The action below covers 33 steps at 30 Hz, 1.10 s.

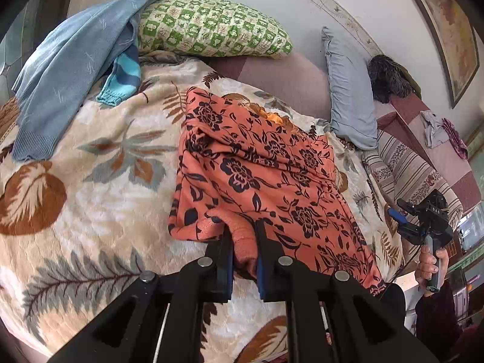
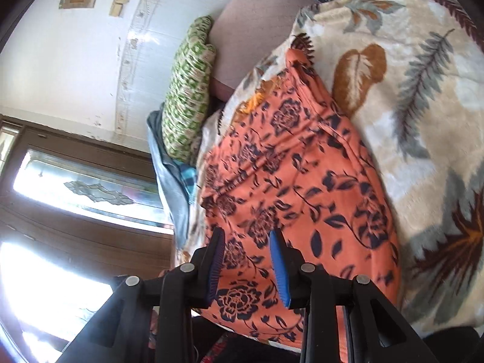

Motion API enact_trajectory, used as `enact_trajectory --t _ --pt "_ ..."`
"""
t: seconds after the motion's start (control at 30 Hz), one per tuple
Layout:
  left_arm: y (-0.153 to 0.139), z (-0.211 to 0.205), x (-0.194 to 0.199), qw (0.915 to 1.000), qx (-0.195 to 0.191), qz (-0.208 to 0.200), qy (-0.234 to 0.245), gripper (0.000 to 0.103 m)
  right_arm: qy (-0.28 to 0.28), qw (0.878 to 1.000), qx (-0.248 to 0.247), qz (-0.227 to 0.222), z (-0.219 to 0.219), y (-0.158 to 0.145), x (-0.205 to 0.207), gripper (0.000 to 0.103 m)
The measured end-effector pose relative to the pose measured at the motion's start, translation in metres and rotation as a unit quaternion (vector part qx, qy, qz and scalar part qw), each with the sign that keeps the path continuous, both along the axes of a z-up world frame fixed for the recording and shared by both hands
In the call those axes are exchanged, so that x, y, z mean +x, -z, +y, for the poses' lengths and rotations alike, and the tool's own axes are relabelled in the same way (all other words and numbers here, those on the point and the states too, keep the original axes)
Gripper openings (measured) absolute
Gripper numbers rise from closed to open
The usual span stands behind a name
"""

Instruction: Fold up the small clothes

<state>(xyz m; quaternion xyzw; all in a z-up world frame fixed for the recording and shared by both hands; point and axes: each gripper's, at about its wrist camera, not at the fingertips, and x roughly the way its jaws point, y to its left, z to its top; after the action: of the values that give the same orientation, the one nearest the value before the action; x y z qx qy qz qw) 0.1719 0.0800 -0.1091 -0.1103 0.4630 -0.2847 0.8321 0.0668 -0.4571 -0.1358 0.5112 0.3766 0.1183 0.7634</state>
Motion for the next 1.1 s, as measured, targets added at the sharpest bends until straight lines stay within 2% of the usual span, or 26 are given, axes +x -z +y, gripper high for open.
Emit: enact_trajectory --t 0.2,0.43,0.5,0.57,0.63,0.7,0.87,0.97,1.03,1.1 --pt "-0.003 -0.026 0.070 0.9999 0.008 0.005 0.004 0.012 0.039 0.999 0.018 -0.033 -0.037 0.002 0.059 0.032" --pt "0.010 -0.063 0.168 0.9995 0.009 0.030 -0.003 0.012 0.078 0.996 0.025 -0.028 -0.077 0.024 0.134 0.032" --pt "0.014 -0.070 0.183 0.9992 0.005 0.038 -0.011 0.012 0.071 0.997 0.017 -0.003 -0.084 0.032 0.150 0.032" --pt "0.015 -0.075 0.183 0.9995 0.004 0.029 -0.006 0.012 0.041 0.998 0.042 0.000 -0.081 0.040 0.154 0.034" --pt "0.014 -0.075 0.172 0.9998 0.015 0.011 -0.004 0.012 0.009 0.999 0.024 0.026 -0.070 0.046 0.146 0.038" --pt "0.017 -0.064 0.160 0.9998 0.004 0.012 -0.016 0.012 -0.007 0.999 -0.002 0.052 -0.057 0.050 0.127 0.078" --pt "0.010 -0.025 0.125 0.9977 -0.032 0.024 -0.055 0.011 -0.018 0.995 0.004 0.098 -0.028 0.058 0.050 0.078" --pt "-0.005 -0.010 0.099 0.9974 -0.043 0.012 -0.056 0.012 -0.020 0.990 -0.036 0.138 -0.011 0.051 0.004 0.078" --pt "-0.013 -0.006 0.083 0.9979 -0.036 0.005 -0.054 0.012 -0.022 0.983 -0.066 0.169 0.000 0.049 -0.021 0.078" --pt "-0.020 -0.004 0.068 0.9981 -0.034 -0.004 -0.051 0.012 -0.026 0.978 -0.076 0.194 0.012 0.053 -0.039 0.078"
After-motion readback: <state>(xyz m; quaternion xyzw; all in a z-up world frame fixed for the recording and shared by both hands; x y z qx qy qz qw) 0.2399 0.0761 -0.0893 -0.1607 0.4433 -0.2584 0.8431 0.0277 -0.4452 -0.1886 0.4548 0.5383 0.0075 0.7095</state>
